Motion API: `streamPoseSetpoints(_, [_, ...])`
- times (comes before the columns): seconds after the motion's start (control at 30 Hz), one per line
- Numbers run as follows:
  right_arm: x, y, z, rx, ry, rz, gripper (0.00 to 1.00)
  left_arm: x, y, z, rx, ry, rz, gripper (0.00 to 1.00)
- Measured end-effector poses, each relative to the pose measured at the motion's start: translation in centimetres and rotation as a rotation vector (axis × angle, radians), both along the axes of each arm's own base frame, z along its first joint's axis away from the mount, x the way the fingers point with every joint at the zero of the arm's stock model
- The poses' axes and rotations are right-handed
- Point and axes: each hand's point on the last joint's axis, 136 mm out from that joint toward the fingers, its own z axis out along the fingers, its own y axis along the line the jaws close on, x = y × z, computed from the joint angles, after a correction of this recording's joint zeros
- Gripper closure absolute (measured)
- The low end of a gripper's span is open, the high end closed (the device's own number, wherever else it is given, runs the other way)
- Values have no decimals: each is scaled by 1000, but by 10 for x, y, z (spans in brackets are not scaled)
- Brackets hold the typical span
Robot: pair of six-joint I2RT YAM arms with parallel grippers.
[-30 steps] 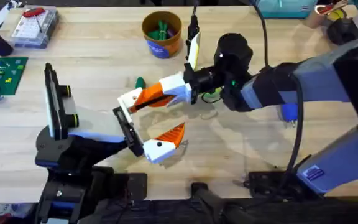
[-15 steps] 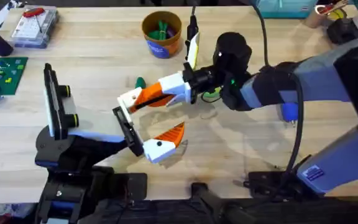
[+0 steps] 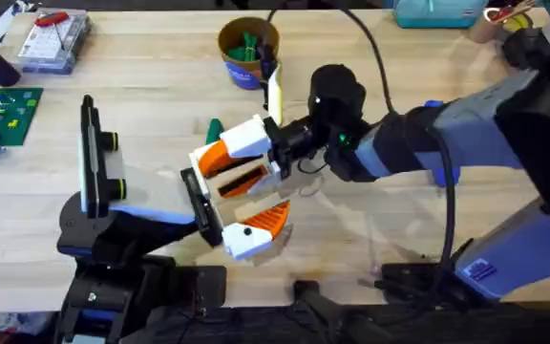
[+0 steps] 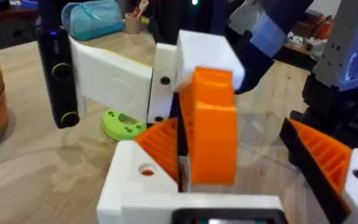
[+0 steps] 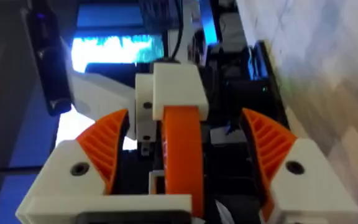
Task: Pick up the gripper from the table and insert it into the empty holder that is missing its gripper. Then pick up a screw, insert it into the mounting hole, and use the screwdriver to tighten it. Finally, clean up the table by picking up the vegetable and placing it into the bucket.
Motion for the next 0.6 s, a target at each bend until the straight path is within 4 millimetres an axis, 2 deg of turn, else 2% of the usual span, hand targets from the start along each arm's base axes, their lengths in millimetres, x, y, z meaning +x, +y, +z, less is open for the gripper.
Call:
streamPoseSetpoints(0.07, [-1, 0, 0, 0, 1, 4, 9, -1, 0, 0, 0, -2, -6, 10])
streamPoseSetpoints(0.43, [3, -2, -1, -3, 4, -8, 7, -3, -1, 0, 0, -1, -18, 10])
streamPoseSetpoints(0.6, [17, -14, -11, -63, 52, -51, 7, -3, -1, 0, 0, -1, -18, 10])
